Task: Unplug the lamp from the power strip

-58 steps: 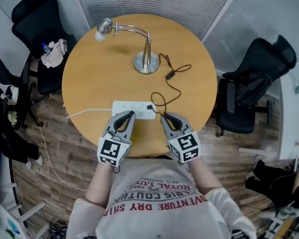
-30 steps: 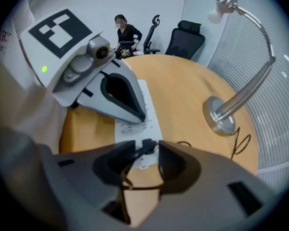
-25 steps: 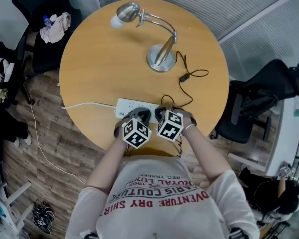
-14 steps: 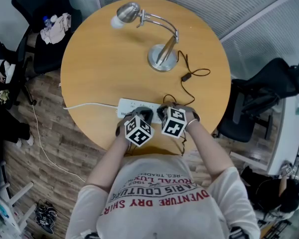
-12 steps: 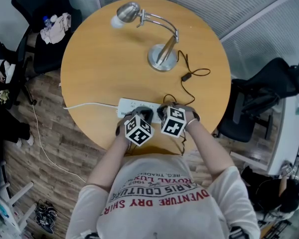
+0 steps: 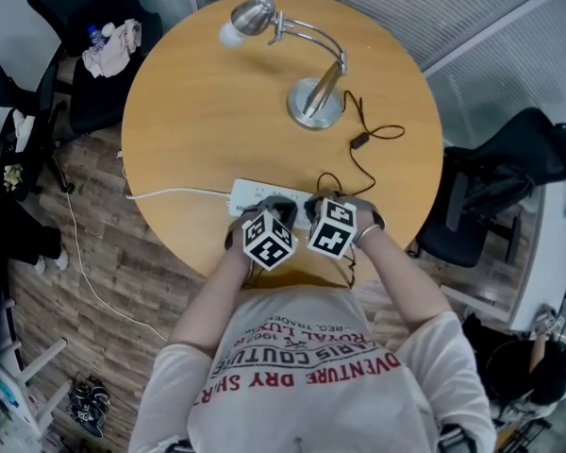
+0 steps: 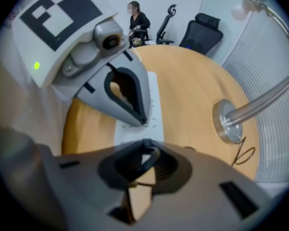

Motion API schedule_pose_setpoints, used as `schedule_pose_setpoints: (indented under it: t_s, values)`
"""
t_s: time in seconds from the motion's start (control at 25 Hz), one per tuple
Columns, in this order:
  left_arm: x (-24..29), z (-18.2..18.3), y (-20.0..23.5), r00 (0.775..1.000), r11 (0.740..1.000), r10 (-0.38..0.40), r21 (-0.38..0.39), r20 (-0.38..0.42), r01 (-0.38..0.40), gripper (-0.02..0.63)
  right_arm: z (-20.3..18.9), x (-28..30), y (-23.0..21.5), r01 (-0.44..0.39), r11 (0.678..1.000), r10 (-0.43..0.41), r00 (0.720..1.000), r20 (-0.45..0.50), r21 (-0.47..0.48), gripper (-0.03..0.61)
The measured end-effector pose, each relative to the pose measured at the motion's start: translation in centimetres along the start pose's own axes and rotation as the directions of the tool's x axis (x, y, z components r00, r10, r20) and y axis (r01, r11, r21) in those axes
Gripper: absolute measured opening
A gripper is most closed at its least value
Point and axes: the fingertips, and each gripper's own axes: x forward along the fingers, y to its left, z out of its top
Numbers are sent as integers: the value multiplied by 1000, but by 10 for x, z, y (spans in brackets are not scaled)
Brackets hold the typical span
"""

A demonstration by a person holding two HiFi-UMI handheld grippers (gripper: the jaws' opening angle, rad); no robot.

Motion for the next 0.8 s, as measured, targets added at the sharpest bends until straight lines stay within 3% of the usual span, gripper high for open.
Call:
schedule_pose_setpoints:
  t_s: [0.36, 0.52, 0.8]
  values:
    - [1, -1, -9, 999, 998, -42, 35, -8, 43, 28, 0, -20, 10, 15, 998, -14, 1000, -20, 67, 69]
    - [0, -5, -8, 999, 998, -45, 35, -12, 46, 28, 2, -57, 3, 46, 999, -46, 999, -21, 24, 71]
    - [0, -3, -9, 997, 996, -76, 45, -15, 77, 28, -1, -76, 8, 77, 984, -95, 990, 108, 161, 71]
